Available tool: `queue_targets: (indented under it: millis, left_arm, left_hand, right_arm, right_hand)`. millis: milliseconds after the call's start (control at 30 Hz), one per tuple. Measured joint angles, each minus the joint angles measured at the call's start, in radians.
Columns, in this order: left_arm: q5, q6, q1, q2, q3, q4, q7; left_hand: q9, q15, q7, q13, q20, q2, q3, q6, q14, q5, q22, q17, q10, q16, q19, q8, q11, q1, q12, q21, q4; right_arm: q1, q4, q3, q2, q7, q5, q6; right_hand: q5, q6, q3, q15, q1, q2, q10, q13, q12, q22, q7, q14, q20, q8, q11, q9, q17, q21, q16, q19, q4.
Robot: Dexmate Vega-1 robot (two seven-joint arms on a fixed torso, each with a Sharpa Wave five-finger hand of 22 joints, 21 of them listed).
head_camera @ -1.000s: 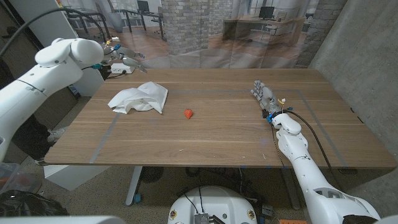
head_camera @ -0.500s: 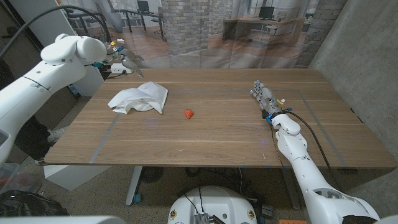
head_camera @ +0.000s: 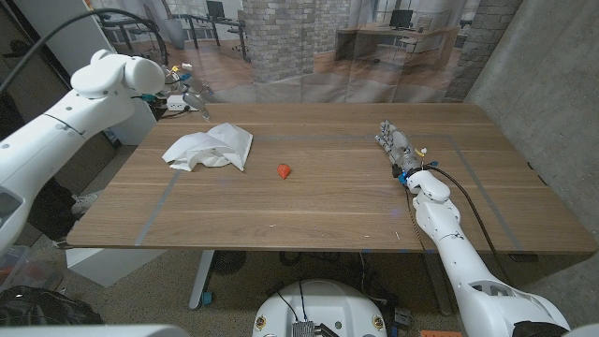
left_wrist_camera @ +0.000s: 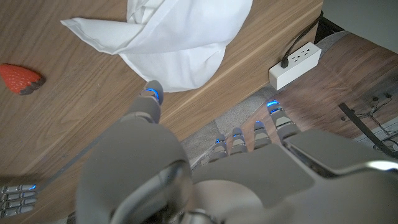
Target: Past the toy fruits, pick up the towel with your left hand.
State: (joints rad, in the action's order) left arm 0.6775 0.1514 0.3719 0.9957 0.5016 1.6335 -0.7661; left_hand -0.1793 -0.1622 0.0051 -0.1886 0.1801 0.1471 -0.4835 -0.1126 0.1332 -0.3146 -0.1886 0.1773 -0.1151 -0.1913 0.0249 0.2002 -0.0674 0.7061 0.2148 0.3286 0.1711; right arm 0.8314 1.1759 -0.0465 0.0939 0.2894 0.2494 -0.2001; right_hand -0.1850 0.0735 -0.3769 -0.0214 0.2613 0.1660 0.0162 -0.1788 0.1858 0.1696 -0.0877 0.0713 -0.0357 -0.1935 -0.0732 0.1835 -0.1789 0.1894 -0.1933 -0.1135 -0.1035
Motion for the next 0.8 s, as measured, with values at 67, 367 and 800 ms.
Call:
queue_targets:
  millis: [67, 367, 800]
  left_arm:
    - [0.019, -0.005, -0.007, -0.006, 0.008, -0.009, -0.007]
    - [0.070, -0.022, -0.029, -0.027, 0.033, -0.040, -0.026]
    - [0.140, -0.047, -0.056, -0.057, 0.072, -0.078, -0.044]
  left_hand:
    - [0.000, 0.000, 0.000, 0.000, -0.003, -0.001, 0.000, 0.000, 0.000, -0.001, 0.000, 0.000, 0.004, 0.000, -0.003, 0.000, 0.004, 0.001, 0.000, 0.000, 0.000]
    - [0.000, 0.018, -0.016, 0.000, -0.020, -0.004, 0.011, 0.005, -0.007, -0.004, 0.000, 0.000, 0.002, 0.000, -0.008, 0.000, 0.023, 0.041, 0.000, -0.008, -0.003]
    - [0.000, 0.021, -0.021, -0.005, -0.020, -0.004, 0.029, -0.011, -0.011, -0.004, 0.000, 0.000, -0.006, 0.000, -0.008, -0.008, 0.023, 0.057, 0.000, -0.016, -0.013]
  right_arm:
    - [-0.003, -0.005, 0.001, -0.002, -0.001, -0.001, 0.000]
    - [-0.011, -0.020, 0.002, -0.006, -0.004, -0.003, -0.002]
    - [-0.012, -0.027, 0.002, -0.010, -0.011, -0.004, -0.008]
  right_hand:
    - [0.000, 0.000, 0.000, 0.000, 0.000, 0.000, 0.000, 0.000, 0.000, 0.000, 0.000, 0.000, 0.000, 0.000, 0.000, 0.000, 0.000, 0.000, 0.000, 0.000, 0.000]
    - [0.000, 0.000, 0.000, -0.005, 0.000, 0.000, 0.008, 0.000, 0.008, 0.000, 0.000, -0.005, 0.000, 0.000, 0.000, 0.000, 0.000, 0.000, 0.000, 0.000, 0.000]
    - [0.000, 0.004, 0.000, -0.002, 0.000, 0.000, 0.011, 0.000, 0.008, 0.000, -0.004, -0.009, 0.006, 0.000, -0.004, 0.000, 0.000, 0.000, 0.000, -0.005, 0.000]
